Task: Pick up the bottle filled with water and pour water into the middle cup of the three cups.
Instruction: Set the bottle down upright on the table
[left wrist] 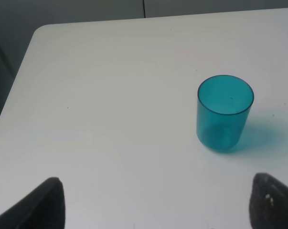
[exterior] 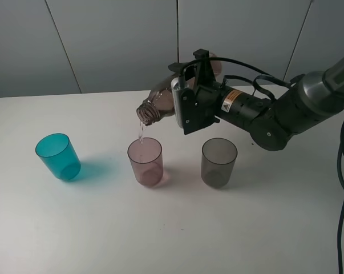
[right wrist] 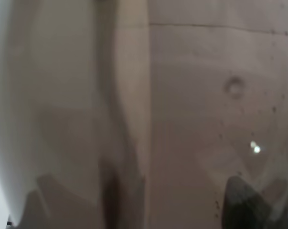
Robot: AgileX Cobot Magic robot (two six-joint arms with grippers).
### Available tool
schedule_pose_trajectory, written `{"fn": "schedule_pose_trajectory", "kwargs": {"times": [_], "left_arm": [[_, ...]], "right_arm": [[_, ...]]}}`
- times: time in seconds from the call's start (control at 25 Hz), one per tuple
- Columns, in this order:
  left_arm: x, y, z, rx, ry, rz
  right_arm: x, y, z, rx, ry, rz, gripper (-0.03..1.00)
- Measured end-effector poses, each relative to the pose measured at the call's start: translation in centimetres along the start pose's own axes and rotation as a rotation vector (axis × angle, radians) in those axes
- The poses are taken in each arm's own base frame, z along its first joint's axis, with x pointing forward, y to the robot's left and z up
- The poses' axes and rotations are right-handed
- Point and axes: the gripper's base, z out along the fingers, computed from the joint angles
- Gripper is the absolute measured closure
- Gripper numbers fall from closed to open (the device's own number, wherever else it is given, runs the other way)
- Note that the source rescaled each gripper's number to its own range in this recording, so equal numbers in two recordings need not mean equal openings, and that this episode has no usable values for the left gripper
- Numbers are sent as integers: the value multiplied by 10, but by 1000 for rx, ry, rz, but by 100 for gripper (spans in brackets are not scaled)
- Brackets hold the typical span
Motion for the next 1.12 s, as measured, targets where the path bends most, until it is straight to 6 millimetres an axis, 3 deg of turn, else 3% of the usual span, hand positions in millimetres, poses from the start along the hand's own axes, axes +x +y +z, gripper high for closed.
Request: {"fn": "schedule_pose_trajectory", "kwargs": {"times": [1.12], "left_arm": [[0,0,0,0,0,0]], "right_arm": [[4,-1,0,7,43,-155,97]]}}
